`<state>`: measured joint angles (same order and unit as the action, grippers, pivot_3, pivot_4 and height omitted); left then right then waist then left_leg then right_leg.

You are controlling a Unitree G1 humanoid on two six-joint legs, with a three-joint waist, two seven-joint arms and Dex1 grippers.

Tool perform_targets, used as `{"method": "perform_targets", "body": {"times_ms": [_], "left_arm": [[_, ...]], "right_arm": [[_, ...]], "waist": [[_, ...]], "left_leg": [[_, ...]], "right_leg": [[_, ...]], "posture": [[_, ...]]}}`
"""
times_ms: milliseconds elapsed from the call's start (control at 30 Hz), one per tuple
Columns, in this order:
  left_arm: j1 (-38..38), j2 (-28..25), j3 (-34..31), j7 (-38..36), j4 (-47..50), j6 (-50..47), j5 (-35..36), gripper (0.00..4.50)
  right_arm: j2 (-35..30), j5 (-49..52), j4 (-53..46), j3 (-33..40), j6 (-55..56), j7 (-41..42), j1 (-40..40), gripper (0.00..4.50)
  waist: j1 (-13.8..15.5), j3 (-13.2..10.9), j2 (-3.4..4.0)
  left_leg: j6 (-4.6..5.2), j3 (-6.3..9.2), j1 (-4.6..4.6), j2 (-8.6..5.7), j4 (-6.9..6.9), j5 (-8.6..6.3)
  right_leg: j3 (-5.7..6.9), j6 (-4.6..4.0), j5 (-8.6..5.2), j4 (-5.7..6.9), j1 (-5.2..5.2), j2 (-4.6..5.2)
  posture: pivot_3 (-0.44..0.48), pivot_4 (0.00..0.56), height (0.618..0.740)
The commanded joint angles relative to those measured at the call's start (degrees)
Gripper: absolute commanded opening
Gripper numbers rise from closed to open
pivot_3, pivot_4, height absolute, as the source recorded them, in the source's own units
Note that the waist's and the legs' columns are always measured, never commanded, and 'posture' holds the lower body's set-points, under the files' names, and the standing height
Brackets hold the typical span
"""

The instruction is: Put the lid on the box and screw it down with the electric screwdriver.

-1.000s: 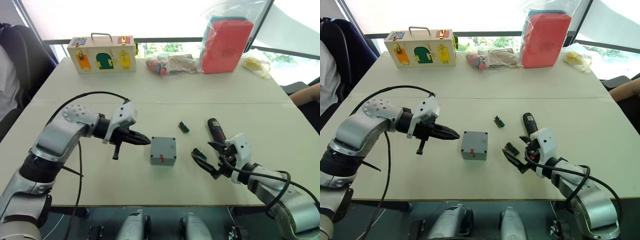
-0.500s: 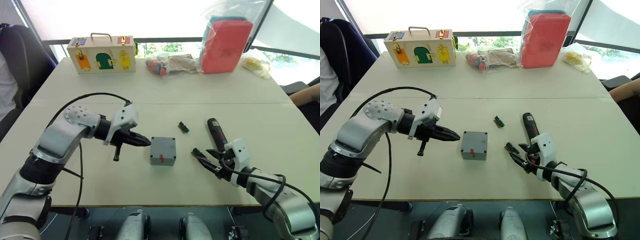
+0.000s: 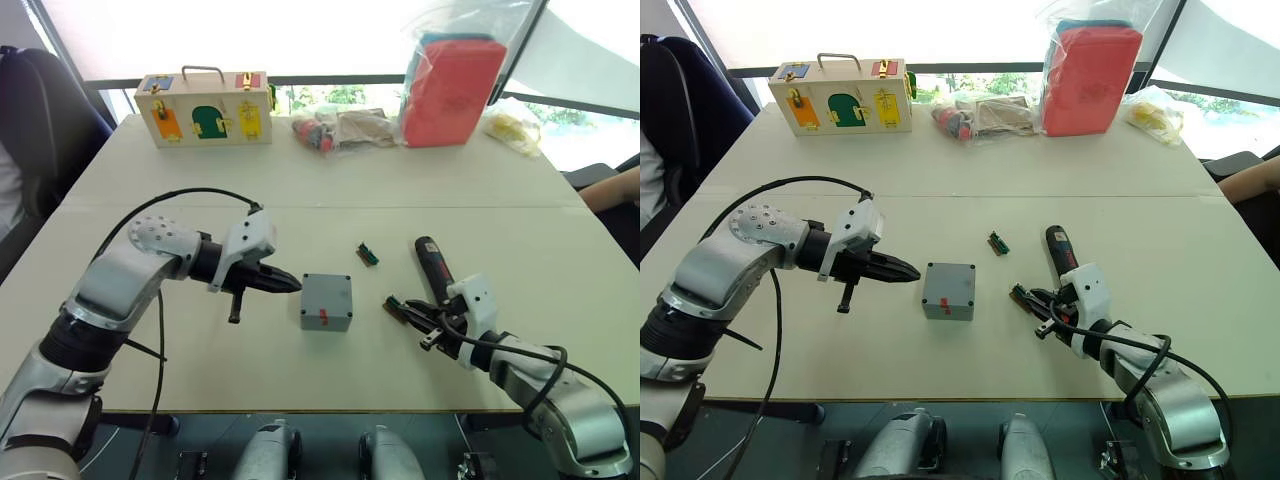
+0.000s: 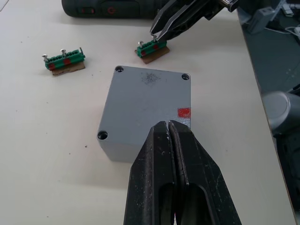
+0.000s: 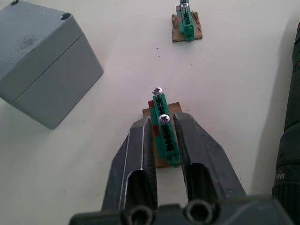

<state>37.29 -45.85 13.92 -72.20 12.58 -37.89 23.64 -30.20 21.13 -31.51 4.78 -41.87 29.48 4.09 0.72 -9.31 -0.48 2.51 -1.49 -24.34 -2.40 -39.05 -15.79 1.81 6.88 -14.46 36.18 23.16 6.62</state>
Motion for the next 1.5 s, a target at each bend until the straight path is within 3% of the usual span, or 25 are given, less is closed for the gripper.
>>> {"method": "perform_targets", "body": {"times_ms": [33,267,367,400,1133,1500], "left_arm": [[-0.12,-0.14,-1.19,0.42,1.36,1.00,-0.13,0.00],[-0.07,0.21,-1.09,0.91,1.21,1.20,-0.21,0.00],[-0.21,0.27,-1.01,1.17,1.15,1.28,-0.29,0.00],[-0.23,0.28,-1.00,1.22,1.07,1.34,-0.31,0.00],[-0.20,1.45,-5.73,2.58,-4.71,-0.02,2.36,0.00],[-5.74,-1.58,-9.55,4.65,1.17,-5.68,5.60,0.00]], "right_arm": [[0.47,0.43,-0.25,0.25,1.36,-0.18,-0.54,0.98],[0.42,0.20,0.46,-0.06,1.98,-0.18,-0.81,0.98],[0.36,0.24,0.66,-0.12,2.35,-0.07,-0.79,0.12],[0.35,0.28,0.68,-0.19,2.42,0.00,-0.77,0.05],[-0.95,6.65,-6.29,4.26,-1.26,-0.30,-4.19,0.05],[2.77,5.09,1.02,-6.83,1.12,0.72,-17.54,0.05]], "waist": [[-0.01,0.00,0.00],[0.00,0.00,0.00],[-0.02,0.00,0.00],[-0.02,0.00,0.00],[-0.03,0.00,0.00],[0.06,-0.01,0.01]], "left_leg": [[0.00,0.00,0.00,0.00,0.00,0.00],[0.00,0.00,0.00,0.00,0.00,0.00],[0.00,0.00,0.00,0.00,0.00,0.00],[0.00,0.00,0.00,0.00,0.00,0.00],[0.00,0.00,0.00,0.01,-0.01,0.00],[-0.05,0.00,-0.01,0.10,0.00,0.03]], "right_leg": [[0.00,0.00,0.00,0.00,0.00,0.00],[0.00,0.00,0.00,0.00,0.00,0.00],[0.00,0.00,0.00,0.00,0.00,-0.01],[0.00,0.00,0.00,0.00,0.00,-0.01],[0.00,0.00,0.00,0.01,-0.01,-0.01],[-0.01,-0.01,0.00,0.00,0.05,-0.09]], "posture": [[0.000,0.150,0.740],[0.000,0.150,0.740],[0.000,0.150,0.740],[0.000,0.150,0.740],[0.000,0.150,0.740],[0.000,0.150,0.740]]}}
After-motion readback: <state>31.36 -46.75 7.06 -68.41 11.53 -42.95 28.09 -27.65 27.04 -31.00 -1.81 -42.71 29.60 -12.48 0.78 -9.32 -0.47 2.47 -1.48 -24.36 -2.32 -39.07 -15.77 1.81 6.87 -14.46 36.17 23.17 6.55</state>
